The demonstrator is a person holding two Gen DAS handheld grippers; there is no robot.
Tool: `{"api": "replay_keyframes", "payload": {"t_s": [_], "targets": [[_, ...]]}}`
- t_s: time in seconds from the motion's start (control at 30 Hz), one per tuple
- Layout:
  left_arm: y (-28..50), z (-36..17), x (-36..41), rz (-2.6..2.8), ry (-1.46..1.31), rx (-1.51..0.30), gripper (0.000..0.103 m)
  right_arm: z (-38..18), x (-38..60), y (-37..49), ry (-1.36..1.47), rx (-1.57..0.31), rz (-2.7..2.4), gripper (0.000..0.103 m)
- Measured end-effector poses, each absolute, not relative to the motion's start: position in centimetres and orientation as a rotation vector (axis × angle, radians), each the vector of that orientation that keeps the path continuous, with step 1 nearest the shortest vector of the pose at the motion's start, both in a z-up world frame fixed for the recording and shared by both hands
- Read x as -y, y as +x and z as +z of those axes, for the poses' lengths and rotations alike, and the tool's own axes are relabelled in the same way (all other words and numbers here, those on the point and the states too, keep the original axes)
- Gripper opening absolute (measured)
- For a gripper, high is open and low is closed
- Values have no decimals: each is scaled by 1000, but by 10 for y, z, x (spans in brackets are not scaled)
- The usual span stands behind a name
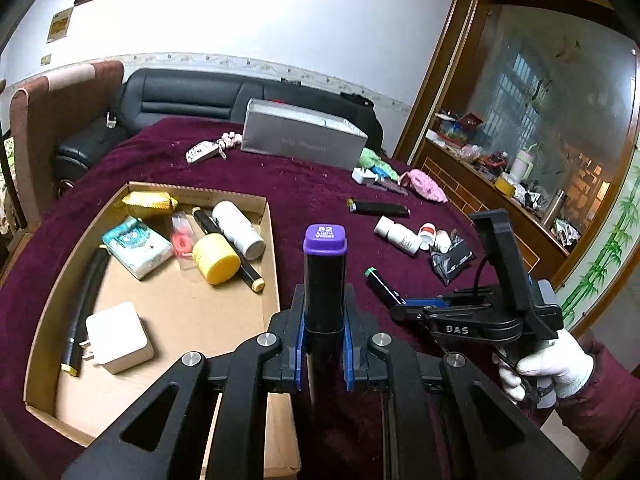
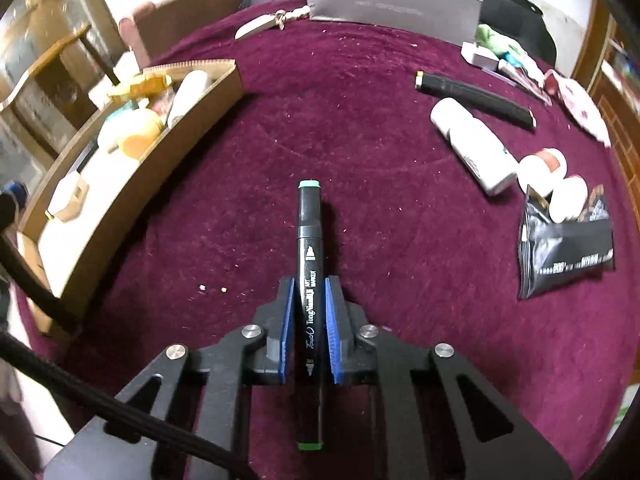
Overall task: Organize objects
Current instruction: 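Lower the purple-capped marker into the tray with the left gripper while the right lowers the green-capped marker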
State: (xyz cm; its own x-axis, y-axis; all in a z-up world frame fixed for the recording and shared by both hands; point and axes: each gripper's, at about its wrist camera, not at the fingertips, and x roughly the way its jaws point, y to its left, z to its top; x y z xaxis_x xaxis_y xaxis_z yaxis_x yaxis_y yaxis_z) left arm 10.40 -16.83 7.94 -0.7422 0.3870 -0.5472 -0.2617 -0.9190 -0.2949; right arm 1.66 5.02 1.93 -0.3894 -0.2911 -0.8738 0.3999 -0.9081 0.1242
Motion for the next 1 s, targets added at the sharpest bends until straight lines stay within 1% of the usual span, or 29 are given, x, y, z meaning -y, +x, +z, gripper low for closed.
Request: {"api": "replay_keyframes", "payload": {"t_s": [0.07, 0.23, 0.43, 0.6, 0.77, 1.0], "targets": [[108, 83, 172, 2636, -862, 288, 12, 26, -56, 20, 1404, -71, -2314, 12], [117, 94, 182, 2657, -812, 306, 12, 46, -59, 35, 1326, 37, -2311, 12], [130, 112, 207, 2682, -768, 343, 12, 69, -43, 47, 1254, 73, -2273, 13], [136, 117, 234, 2675, -794, 370, 12, 80, -15, 50, 1218, 108, -2205, 13], [133, 110, 256, 2692, -879, 325, 12, 80, 22, 49, 1213, 135, -2112, 13], [103, 84, 277, 2637, -1012, 425, 12, 68, 79, 41, 1249, 131, -2023, 13]]}}
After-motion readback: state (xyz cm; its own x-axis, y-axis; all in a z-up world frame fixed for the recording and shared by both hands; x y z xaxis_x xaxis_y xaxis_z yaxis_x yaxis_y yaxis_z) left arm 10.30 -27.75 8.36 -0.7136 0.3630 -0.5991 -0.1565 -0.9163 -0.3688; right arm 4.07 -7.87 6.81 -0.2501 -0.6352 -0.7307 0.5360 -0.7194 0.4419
